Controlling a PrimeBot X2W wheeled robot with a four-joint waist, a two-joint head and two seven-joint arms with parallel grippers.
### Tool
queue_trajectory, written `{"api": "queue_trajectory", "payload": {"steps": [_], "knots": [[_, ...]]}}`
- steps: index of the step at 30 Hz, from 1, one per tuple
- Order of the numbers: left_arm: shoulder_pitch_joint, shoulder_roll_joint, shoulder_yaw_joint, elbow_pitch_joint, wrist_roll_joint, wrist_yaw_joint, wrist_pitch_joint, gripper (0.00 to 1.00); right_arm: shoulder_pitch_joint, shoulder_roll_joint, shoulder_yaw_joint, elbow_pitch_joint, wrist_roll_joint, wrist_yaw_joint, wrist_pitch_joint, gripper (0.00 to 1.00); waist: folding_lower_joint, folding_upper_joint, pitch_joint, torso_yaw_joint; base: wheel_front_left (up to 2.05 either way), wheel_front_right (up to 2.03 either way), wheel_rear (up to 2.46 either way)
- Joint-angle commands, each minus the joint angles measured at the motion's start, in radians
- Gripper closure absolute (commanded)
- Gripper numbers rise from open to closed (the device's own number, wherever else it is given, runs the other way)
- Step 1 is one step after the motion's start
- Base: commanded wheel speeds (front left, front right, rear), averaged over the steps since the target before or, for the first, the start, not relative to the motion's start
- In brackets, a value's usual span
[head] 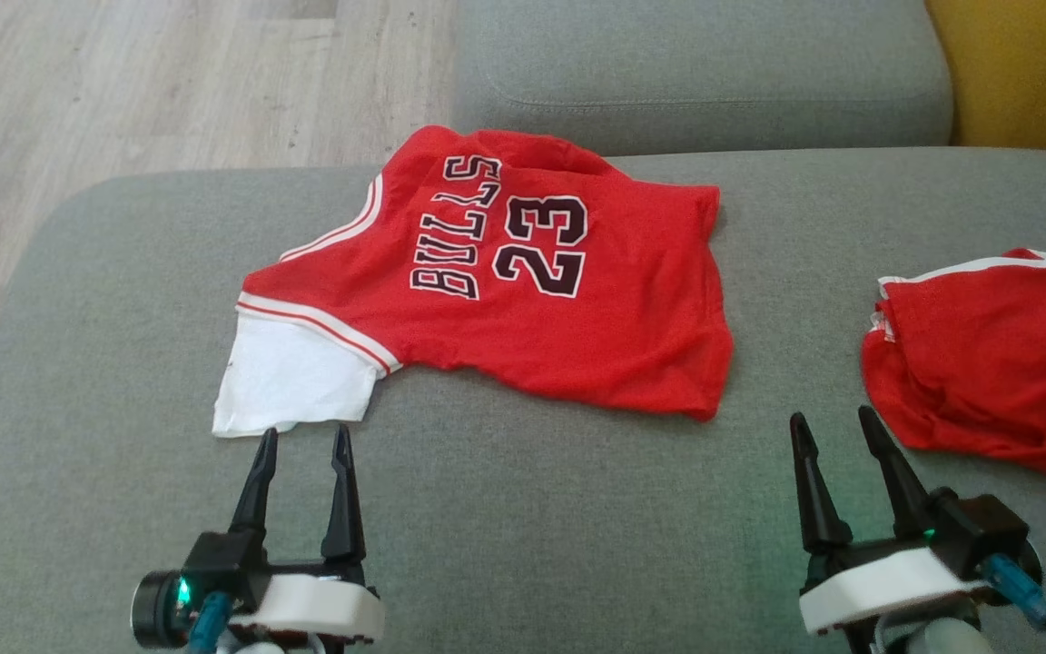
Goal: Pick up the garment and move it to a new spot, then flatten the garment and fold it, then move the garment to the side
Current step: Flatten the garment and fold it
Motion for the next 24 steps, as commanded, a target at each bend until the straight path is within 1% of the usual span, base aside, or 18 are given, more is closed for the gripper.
{"api": "queue_trajectory", "payload": {"steps": [1, 7, 10, 12, 17, 21, 24], "knots": [[-0.024, 0.003, 0.042, -0.03, 0.015, -0.003, -0.01, 0.0, -0.038, -0.001, 0.029, -0.046, 0.008, -0.001, -0.011, 0.0, 0.0001, 0.0, 0.005, -0.005, 0.0, 0.0, 0.0], [-0.037, -0.001, 0.045, -0.025, 0.032, -0.017, -0.01, 0.0, -0.05, -0.001, 0.034, -0.049, 0.029, -0.001, -0.011, 0.0, 0.0001, 0.0, 0.024, 0.0, 0.0, 0.0, 0.0], [-0.049, -0.002, 0.044, -0.021, 0.039, -0.022, -0.01, 0.0, -0.07, -0.001, 0.042, -0.015, 0.016, -0.001, -0.008, 0.0, 0.0001, 0.0, 0.041, 0.013, 0.0, 0.0, 0.0], [-0.057, -0.003, 0.043, -0.021, 0.044, -0.024, -0.01, 0.0, -0.093, -0.001, 0.051, 0.019, -0.007, -0.001, 0.013, 0.0, 0.0001, 0.0, 0.058, 0.022, 0.0, 0.0, 0.0], [-0.085, -0.01, 0.034, -0.015, 0.053, -0.03, -0.01, 0.0, -0.177, -0.001, 0.064, 0.129, -0.098, -0.001, 0.087, 0.0, 0.0001, 0.0, 0.109, 0.052, 0.0, 0.0, 0.0], [-0.11, -0.019, 0.027, -0.002, 0.058, -0.036, -0.01, 0.0, -0.243, -0.001, 0.07, 0.236, -0.224, -0.001, 0.139, 0.0, 0.0001, 0.0, 0.132, 0.081, 0.0, 0.0, 0.0], [-0.118, -0.026, 0.022, 0.007, 0.06, -0.039, -0.01, 0.0, -0.28, -0.001, 0.065, 0.305, -0.319, -0.001, 0.152, 0.0, 0.0001, 0.0, 0.136, 0.104, 0.0, 0.0, 0.0]]}}
